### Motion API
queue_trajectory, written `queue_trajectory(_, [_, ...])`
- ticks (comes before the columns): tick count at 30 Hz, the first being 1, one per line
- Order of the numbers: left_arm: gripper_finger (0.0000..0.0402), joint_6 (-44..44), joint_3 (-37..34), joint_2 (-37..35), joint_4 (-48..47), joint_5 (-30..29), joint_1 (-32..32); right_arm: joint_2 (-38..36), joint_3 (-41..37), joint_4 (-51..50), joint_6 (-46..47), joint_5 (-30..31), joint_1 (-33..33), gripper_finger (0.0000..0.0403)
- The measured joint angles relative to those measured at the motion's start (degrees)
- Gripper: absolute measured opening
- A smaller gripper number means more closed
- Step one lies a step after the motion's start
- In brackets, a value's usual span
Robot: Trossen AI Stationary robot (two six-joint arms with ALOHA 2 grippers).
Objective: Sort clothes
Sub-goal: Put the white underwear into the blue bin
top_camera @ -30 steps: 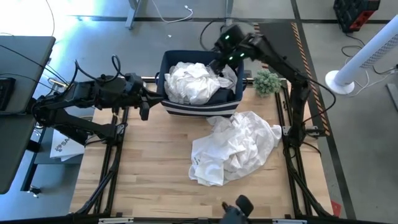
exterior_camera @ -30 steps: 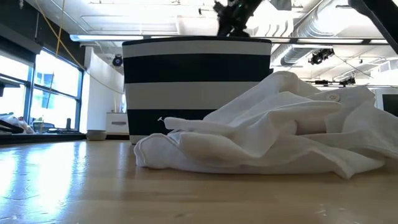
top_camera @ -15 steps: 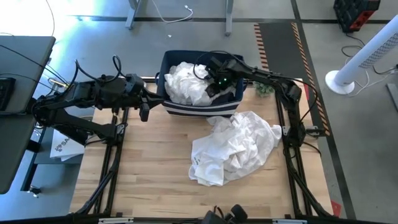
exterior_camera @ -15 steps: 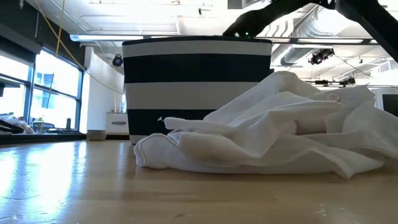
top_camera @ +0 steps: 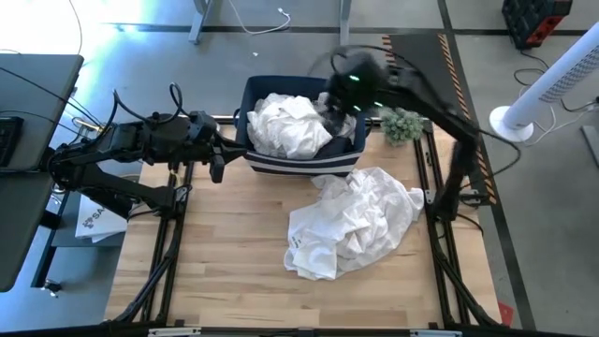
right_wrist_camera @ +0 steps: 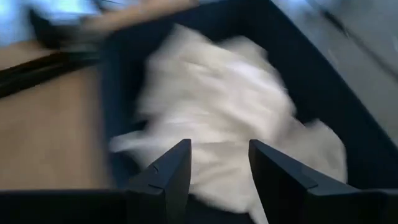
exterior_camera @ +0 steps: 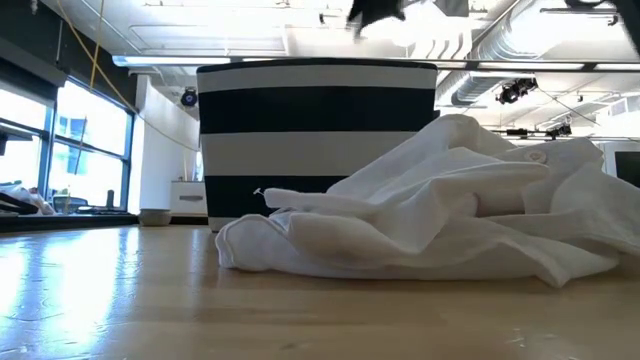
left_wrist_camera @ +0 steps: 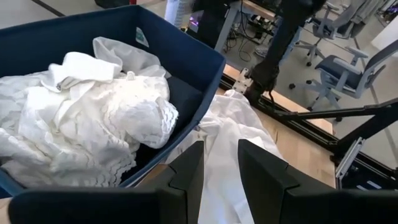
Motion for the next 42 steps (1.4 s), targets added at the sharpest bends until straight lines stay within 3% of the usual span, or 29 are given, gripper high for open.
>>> queue_trajectory(3, [0.0094, 0.0, 0.0, 0.0, 0.0, 0.1, 0.0, -5.4, -0.6, 0.1, -6.1, -5.2, 7.2, 0.0157])
queue_trajectory(6, [0.0094, 0.6, 0.0, 0.0, 0.0, 0.1, 0.0, -8.8, -4.8, -0.9, -3.9, -8.3, 14.2, 0.0157])
queue_trajectory(11, [0.0094, 1.0, 0.0, 0.0, -0.1, 0.1, 0.0, -12.4, -18.1, -2.6, 0.6, -10.4, 24.2, 0.0157])
queue_trajectory(15, [0.0094, 1.0, 0.0, 0.0, -0.1, 0.1, 0.0, -12.6, -31.1, 2.3, -2.0, -12.5, 29.9, 0.0157])
queue_trajectory(23, [0.0094, 1.0, 0.0, 0.0, -1.3, 2.8, 0.0, -10.5, -53.4, 20.6, -0.6, -11.8, 31.2, 0.0157])
queue_trajectory(29, [0.0094, 1.0, 0.0, 0.0, -1.3, 4.2, 0.0, -8.8, -67.8, 28.7, 1.1, -15.4, 31.2, 0.0155])
queue_trajectory(32, [0.0094, 1.0, 0.0, 0.0, -1.3, 4.2, 0.0, -8.4, -70.0, 26.6, 6.3, -13.1, 30.9, 0.0115])
queue_trajectory(35, [0.0094, 0.9, 0.0, 0.0, -1.3, 4.2, 0.0, -8.8, -69.2, 24.7, 11.6, -13.5, 29.1, 0.0026])
queue_trajectory(42, [0.0094, -1.9, 0.0, 0.0, -1.1, 4.2, 0.0, -14.8, -53.1, 18.0, 8.2, -21.6, 24.6, 0.0004])
